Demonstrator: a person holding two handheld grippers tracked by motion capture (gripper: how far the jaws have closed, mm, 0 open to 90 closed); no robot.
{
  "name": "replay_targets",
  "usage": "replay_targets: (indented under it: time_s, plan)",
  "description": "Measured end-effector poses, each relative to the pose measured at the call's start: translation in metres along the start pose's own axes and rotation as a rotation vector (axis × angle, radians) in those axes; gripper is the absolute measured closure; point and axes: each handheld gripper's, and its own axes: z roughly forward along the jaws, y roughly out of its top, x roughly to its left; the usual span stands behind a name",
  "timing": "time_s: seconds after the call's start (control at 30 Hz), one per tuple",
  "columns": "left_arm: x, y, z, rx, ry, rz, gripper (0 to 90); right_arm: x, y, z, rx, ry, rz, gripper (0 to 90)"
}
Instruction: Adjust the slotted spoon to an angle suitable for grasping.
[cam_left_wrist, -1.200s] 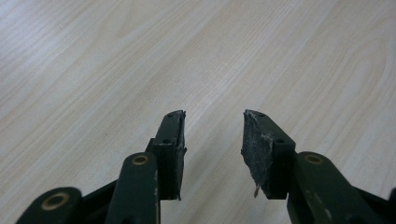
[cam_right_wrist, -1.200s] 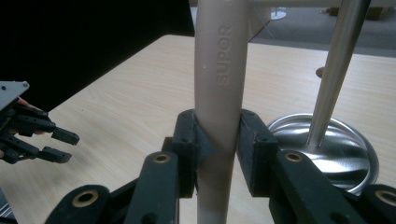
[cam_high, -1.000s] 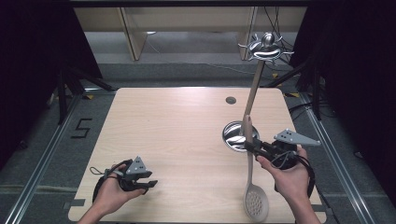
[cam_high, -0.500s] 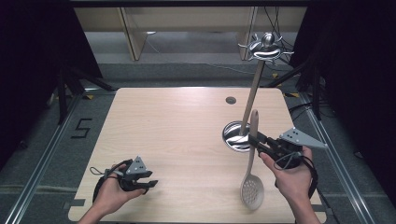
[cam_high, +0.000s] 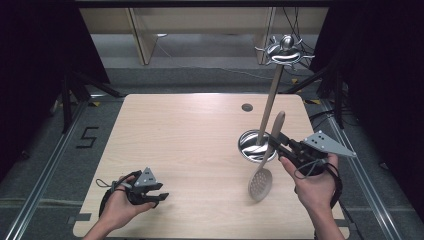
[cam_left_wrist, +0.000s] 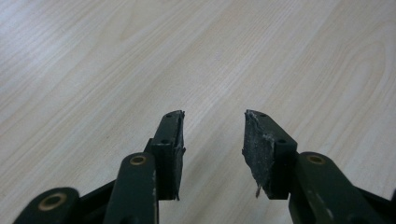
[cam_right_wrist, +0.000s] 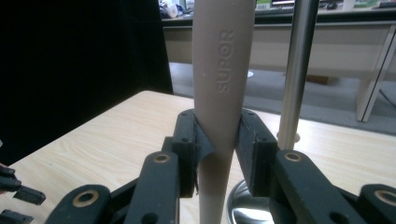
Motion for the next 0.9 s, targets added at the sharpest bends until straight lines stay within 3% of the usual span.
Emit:
replay_targets:
  time_s: [0.03,0.27,0.33,0.5,0.53,0.57,0.73,0.8,0.9]
  plan:
    - [0.001,0.0,0.0,0.008,0.002,-0.002,57.2,0.001,0.003,0.001,-0.026,-0.001,0.004,71.0]
    - [0.0,0.0,0.0,-0.009,0.007,-0.004,57.2,0.002,0.017,0.0,-0.059,-0.037,-0.029,71.0]
    - [0.001,0.001,-0.001,0.002,0.005,0.001,57.1,0.004,0.024,-0.001,-0.074,-0.07,-0.031,71.0]
    - [0.0,0.0,0.0,-0.016,0.007,-0.024,57.1,0.007,0.036,-0.001,-0.102,-0.148,-0.096,71.0]
    - [-0.001,0.0,0.0,-0.017,0.006,-0.022,57.1,0.009,0.038,-0.001,-0.102,-0.161,-0.084,71.0]
    - [0.001,0.001,-0.001,-0.011,0.0,0.001,57.1,0.008,0.04,0.0,-0.109,-0.173,-0.102,71.0]
    - [0.0,0.0,-0.001,-0.028,0.009,-0.023,57.0,0.011,0.046,0.002,-0.123,-0.211,-0.1,71.0]
    - [0.001,0.001,-0.002,-0.031,0.018,0.001,56.9,0.011,0.047,0.003,-0.127,-0.216,-0.11,71.0]
    - [0.001,0.001,-0.002,-0.037,0.018,-0.002,55.9,0.011,0.054,0.005,-0.13,-0.241,-0.105,71.0]
